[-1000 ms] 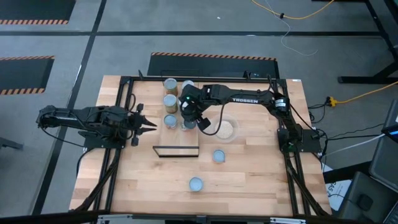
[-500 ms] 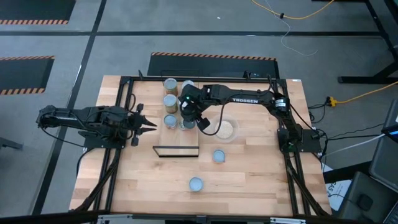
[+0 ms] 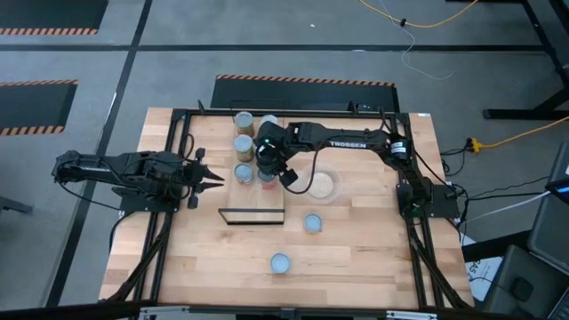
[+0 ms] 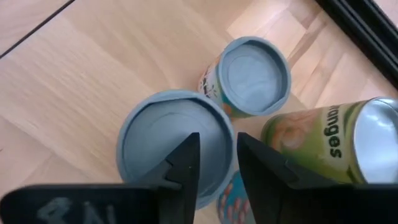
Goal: Pick and place cans onto a shelf
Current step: Put the small canned mixed fruit can on the shelf, then put the small canned peaches on the shelf
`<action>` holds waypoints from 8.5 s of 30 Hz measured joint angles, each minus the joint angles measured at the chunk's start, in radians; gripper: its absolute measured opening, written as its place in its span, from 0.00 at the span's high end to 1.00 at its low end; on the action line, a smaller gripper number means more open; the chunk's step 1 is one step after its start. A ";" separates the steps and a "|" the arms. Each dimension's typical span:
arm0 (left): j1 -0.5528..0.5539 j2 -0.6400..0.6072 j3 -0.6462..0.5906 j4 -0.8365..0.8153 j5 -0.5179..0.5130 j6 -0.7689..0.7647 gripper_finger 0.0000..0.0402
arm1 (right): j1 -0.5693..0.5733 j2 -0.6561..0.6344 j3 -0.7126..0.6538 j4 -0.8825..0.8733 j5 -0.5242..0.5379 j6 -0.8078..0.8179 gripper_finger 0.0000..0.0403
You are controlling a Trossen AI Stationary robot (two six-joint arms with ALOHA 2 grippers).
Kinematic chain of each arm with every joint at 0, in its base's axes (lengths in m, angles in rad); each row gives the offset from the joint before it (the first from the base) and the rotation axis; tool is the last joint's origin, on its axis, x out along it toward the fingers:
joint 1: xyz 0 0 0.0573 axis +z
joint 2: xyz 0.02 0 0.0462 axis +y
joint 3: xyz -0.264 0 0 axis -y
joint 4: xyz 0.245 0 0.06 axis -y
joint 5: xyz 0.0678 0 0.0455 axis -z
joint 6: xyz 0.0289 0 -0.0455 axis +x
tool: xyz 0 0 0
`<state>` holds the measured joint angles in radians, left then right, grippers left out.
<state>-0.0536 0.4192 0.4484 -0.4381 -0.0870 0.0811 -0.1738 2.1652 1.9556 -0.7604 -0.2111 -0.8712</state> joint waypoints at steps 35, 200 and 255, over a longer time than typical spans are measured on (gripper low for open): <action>0.000 0.000 0.000 0.000 0.000 0.000 0.86 | 0.103 0.000 0.149 -0.189 0.067 0.500 0.72; 0.000 0.000 0.000 -0.001 0.004 0.000 0.86 | 0.040 0.038 0.382 -0.598 -0.075 0.193 0.74; -0.595 1.106 0.628 0.628 -0.276 -0.202 0.86 | 0.439 -0.995 -1.191 0.196 0.097 1.203 0.74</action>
<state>-0.6485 1.5251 1.0760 0.1900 -0.3626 -0.1214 0.2657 1.1698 0.7650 -0.5639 -0.1146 0.3318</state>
